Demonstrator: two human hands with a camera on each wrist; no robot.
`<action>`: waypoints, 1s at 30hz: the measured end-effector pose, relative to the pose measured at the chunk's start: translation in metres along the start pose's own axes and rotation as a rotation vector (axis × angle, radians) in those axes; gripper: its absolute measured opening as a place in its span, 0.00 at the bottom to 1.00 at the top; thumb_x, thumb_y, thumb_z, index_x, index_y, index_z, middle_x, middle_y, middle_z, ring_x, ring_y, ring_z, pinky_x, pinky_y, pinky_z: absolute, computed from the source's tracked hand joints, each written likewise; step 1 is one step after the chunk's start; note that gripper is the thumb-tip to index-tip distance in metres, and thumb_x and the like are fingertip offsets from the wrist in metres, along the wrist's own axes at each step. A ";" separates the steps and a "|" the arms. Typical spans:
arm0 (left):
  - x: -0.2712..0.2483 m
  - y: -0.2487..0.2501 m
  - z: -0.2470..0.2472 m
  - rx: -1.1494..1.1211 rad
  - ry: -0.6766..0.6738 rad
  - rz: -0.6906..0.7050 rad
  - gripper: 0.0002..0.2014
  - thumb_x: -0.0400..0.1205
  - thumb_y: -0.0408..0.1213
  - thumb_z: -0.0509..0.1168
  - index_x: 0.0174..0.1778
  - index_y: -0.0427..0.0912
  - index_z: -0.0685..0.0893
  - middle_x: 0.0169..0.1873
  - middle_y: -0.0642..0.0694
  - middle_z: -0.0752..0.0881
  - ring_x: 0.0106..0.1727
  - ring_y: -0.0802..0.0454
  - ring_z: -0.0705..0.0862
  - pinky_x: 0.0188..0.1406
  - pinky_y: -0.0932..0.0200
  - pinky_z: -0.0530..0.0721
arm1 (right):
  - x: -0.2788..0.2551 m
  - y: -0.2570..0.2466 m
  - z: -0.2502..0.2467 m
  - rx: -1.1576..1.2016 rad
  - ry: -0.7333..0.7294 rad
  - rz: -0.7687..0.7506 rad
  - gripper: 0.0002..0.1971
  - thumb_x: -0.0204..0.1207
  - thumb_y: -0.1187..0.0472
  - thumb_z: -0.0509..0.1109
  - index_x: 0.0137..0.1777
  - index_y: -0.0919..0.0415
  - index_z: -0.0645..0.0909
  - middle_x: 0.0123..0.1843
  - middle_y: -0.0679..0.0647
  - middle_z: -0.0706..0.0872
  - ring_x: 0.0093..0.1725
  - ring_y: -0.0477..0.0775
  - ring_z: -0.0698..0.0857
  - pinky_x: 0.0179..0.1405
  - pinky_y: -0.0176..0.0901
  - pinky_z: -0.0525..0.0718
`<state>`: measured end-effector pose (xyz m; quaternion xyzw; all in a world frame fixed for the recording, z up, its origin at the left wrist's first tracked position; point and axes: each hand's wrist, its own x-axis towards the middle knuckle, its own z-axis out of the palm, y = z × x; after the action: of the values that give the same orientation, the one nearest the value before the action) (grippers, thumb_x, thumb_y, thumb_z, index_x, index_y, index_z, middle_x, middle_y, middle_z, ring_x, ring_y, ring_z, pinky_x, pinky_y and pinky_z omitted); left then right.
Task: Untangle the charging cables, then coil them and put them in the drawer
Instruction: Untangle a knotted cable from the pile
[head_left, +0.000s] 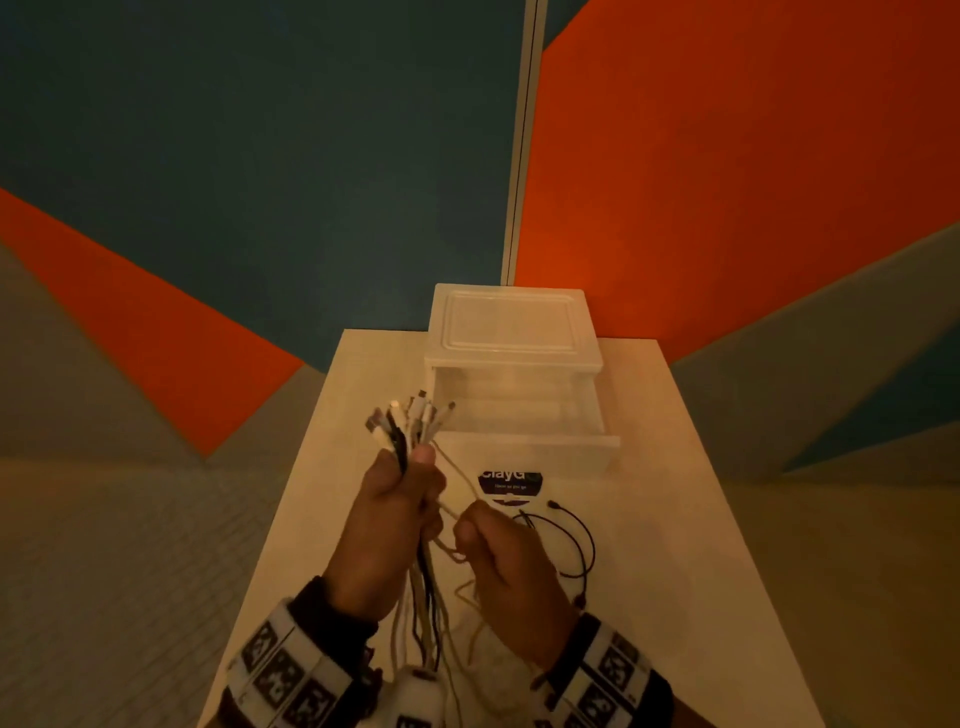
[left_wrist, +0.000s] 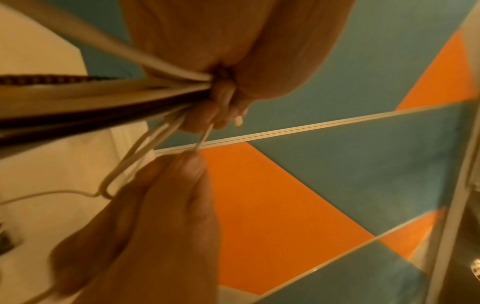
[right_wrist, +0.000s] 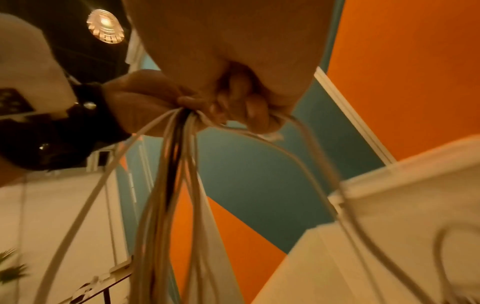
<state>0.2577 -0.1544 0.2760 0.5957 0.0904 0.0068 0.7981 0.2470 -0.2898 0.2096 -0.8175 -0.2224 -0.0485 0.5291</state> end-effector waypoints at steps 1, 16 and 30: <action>0.001 0.005 -0.003 -0.004 0.017 0.043 0.09 0.85 0.41 0.60 0.47 0.40 0.69 0.28 0.50 0.71 0.25 0.58 0.63 0.21 0.64 0.66 | -0.005 0.011 0.000 0.018 -0.049 0.029 0.16 0.87 0.49 0.52 0.39 0.53 0.70 0.32 0.41 0.73 0.31 0.41 0.72 0.31 0.41 0.70; -0.004 0.071 -0.056 -0.045 -0.023 0.192 0.11 0.89 0.40 0.54 0.41 0.50 0.75 0.29 0.53 0.69 0.25 0.60 0.64 0.21 0.66 0.66 | -0.031 0.169 -0.051 -0.005 0.083 0.638 0.18 0.83 0.43 0.60 0.38 0.54 0.76 0.30 0.49 0.80 0.30 0.48 0.78 0.38 0.60 0.84; -0.008 0.000 0.016 0.146 -0.198 -0.107 0.14 0.88 0.39 0.55 0.51 0.29 0.75 0.30 0.41 0.84 0.23 0.52 0.76 0.22 0.61 0.75 | -0.015 -0.009 -0.025 -0.306 -0.169 0.060 0.20 0.84 0.38 0.46 0.43 0.47 0.73 0.29 0.49 0.79 0.27 0.49 0.77 0.28 0.45 0.73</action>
<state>0.2526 -0.1709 0.2813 0.6442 0.0430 -0.1014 0.7569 0.2338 -0.3141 0.2230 -0.8958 -0.2317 0.0030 0.3793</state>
